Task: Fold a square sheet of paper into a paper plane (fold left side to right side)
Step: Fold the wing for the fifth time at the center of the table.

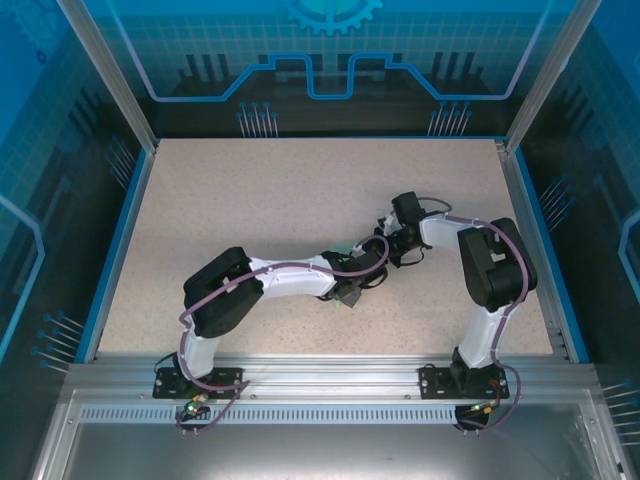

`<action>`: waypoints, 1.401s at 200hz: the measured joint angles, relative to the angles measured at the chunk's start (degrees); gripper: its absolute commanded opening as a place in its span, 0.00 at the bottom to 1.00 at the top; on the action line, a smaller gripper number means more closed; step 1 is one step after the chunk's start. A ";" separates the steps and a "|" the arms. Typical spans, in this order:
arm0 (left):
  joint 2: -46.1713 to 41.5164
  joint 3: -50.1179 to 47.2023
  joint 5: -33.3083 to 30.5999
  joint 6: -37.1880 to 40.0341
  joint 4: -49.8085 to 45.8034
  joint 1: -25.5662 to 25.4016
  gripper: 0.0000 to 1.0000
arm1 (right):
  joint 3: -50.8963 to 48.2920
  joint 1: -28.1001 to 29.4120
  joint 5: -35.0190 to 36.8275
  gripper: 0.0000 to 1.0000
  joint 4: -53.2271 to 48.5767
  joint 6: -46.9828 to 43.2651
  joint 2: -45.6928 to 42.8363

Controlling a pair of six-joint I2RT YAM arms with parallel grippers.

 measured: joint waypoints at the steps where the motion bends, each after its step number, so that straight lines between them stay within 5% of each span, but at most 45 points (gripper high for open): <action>1: 0.00 0.00 0.00 -0.04 0.00 0.00 0.42 | 0.00 0.00 0.00 0.06 -0.04 0.00 0.00; 98: 1.51 0.92 -0.90 -1.25 -0.33 -0.42 0.30 | 1.31 0.85 2.16 0.07 -2.60 -1.14 0.00; 204: -1.25 1.53 -1.01 -4.61 -6.19 -4.17 0.47 | 2.14 1.49 3.67 0.07 -3.74 -1.53 0.22; 280: -1.97 1.55 -0.57 -10.95 -9.42 -5.95 0.33 | 2.21 1.62 4.07 0.07 -4.07 -1.55 0.59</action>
